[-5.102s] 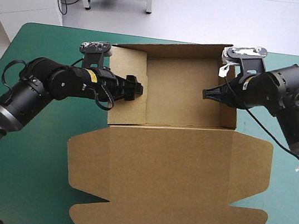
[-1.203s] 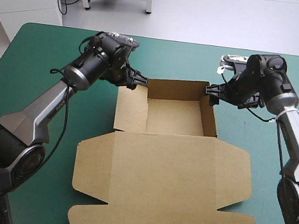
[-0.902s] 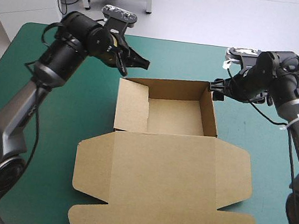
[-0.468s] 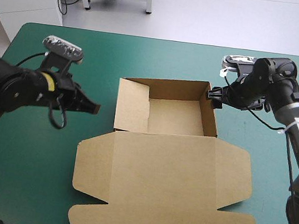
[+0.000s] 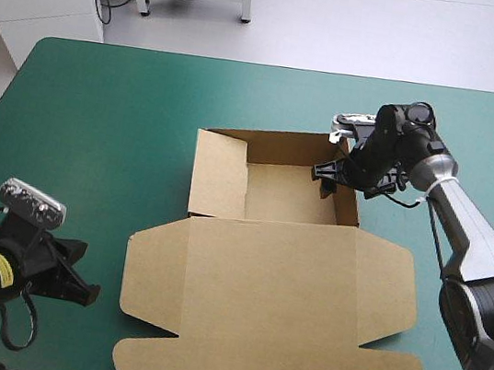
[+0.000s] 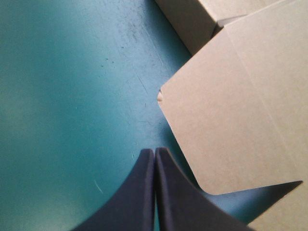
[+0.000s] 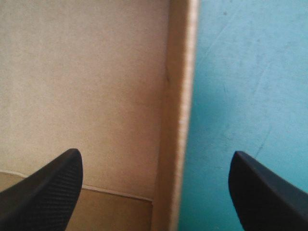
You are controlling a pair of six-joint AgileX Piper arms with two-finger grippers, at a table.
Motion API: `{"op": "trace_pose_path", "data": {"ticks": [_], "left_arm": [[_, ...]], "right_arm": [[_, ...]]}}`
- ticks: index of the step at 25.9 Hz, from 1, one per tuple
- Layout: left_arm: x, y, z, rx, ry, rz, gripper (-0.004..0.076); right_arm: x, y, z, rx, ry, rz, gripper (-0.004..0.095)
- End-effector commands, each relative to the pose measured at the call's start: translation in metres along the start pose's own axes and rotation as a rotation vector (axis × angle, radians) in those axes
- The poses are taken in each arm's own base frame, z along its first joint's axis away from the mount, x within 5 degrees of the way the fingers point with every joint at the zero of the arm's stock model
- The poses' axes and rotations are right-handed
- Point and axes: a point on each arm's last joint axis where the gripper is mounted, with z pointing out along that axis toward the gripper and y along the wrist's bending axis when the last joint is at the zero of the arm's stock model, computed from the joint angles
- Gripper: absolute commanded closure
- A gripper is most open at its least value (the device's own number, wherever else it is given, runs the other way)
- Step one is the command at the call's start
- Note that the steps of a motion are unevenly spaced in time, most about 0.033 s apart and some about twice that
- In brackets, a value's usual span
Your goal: Fold the box
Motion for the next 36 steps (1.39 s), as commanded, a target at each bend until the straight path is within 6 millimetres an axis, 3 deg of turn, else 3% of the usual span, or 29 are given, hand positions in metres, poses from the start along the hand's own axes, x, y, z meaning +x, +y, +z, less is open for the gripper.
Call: {"op": "trace_pose_path", "data": {"ticks": [1, 5, 10, 13, 15, 17, 18, 22, 26, 27, 28, 29, 30, 31, 33, 36], "left_arm": [[0.014, 0.001, -0.001, 0.016, -0.141, 0.004, 0.0756], [0.035, 0.003, -0.001, 0.020, -0.156, 0.002, 0.0756], [0.041, 0.005, -0.010, 0.019, -0.209, 0.003, 0.0756], [0.042, 0.006, -0.012, 0.017, -0.219, 0.003, 0.0756], [0.042, 0.006, -0.012, 0.017, -0.219, 0.003, 0.0756], [0.042, 0.006, -0.012, 0.017, -0.219, 0.003, 0.0756], [0.042, 0.006, -0.012, 0.017, -0.219, 0.003, 0.0756], [0.042, 0.006, -0.011, 0.020, -0.215, 0.001, 0.0756], [0.042, 0.006, -0.011, 0.020, -0.215, 0.001, 0.0756], [0.042, 0.006, -0.011, 0.020, -0.215, 0.001, 0.0756], [0.042, 0.006, -0.011, 0.020, -0.215, 0.001, 0.0756], [0.043, 0.006, -0.011, 0.019, -0.208, 0.001, 0.0756], [0.043, 0.006, -0.011, 0.019, -0.204, 0.001, 0.0756], [0.044, 0.006, -0.011, 0.017, -0.195, 0.001, 0.0756], [0.044, 0.006, -0.011, 0.016, -0.187, 0.001, 0.0756], [0.044, 0.006, -0.011, 0.016, -0.187, 0.001, 0.0756]], "right_arm": [[-0.004, 0.005, -0.017, -0.003, -0.073, -0.012, 0.0143], [-0.005, 0.004, -0.008, 0.010, -0.056, -0.012, 0.0145], [-0.007, 0.003, -0.008, 0.013, -0.074, -0.012, 0.0164], [-0.006, 0.003, -0.005, 0.010, -0.051, -0.010, 0.0338], [-0.005, 0.003, -0.001, 0.011, -0.021, -0.009, 0.0557], [-0.004, 0.003, 0.003, 0.013, -0.003, -0.008, 0.0847], [-0.005, 0.003, 0.004, 0.013, -0.002, -0.008, 0.0935], [-0.007, 0.002, -0.002, 0.014, -0.025, -0.018, 0.0931], [-0.015, -0.010, -0.032, 0.031, -0.068, -0.017, 0.0932], [-0.021, -0.024, -0.058, 0.041, -0.153, 0.017, 0.0931], [-0.023, -0.034, -0.070, 0.050, -0.191, 0.039, 0.0931], [-0.023, -0.058, -0.101, 0.079, -0.279, 0.077, 0.0931], [-0.022, -0.069, -0.114, 0.094, -0.315, 0.099, 0.0931], [-0.015, -0.099, -0.139, 0.139, -0.379, 0.155, 0.0931], [0.000, -0.145, -0.161, 0.208, -0.420, 0.259, 0.0931], [0.025, -0.212, -0.167, 0.300, -0.412, 0.370, 0.0931]]}}
